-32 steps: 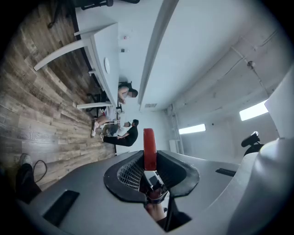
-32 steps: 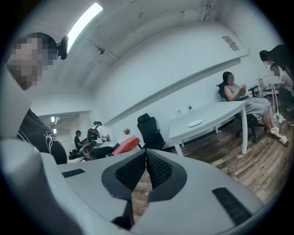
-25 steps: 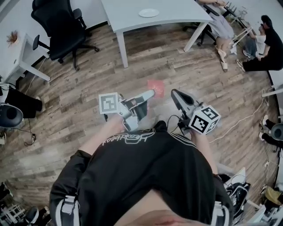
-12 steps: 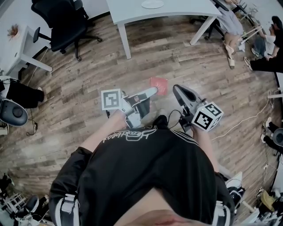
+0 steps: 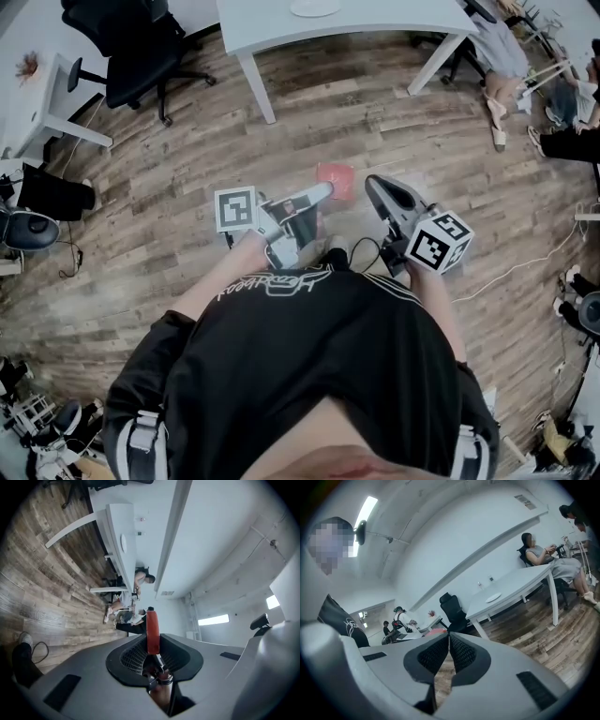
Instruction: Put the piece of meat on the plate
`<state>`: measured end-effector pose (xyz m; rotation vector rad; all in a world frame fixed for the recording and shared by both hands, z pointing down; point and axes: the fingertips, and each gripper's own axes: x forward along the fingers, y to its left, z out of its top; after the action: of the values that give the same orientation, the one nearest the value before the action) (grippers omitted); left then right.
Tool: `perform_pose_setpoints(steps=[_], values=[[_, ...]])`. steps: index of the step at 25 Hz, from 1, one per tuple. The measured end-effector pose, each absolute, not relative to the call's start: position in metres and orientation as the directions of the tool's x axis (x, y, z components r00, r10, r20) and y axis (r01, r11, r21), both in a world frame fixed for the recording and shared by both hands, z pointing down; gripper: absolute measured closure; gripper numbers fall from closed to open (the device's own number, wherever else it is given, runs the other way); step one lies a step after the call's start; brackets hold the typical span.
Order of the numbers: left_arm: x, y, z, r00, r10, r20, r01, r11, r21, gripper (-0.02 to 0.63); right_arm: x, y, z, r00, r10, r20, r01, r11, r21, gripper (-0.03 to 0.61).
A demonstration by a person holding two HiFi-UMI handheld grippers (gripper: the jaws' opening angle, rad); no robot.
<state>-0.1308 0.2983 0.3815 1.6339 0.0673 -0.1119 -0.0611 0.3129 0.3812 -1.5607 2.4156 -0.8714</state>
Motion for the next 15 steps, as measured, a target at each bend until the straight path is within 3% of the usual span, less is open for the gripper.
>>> perform_pose_setpoints(steps=[15], values=[[-0.026, 0.258, 0.375, 0.990, -0.108, -0.087, 0.076, -0.105, 0.992, 0.531, 0.045, 0.265, 0.374, -0.531, -0.837, 0.134, -0.737, 0.378, -0.560, 0.565]])
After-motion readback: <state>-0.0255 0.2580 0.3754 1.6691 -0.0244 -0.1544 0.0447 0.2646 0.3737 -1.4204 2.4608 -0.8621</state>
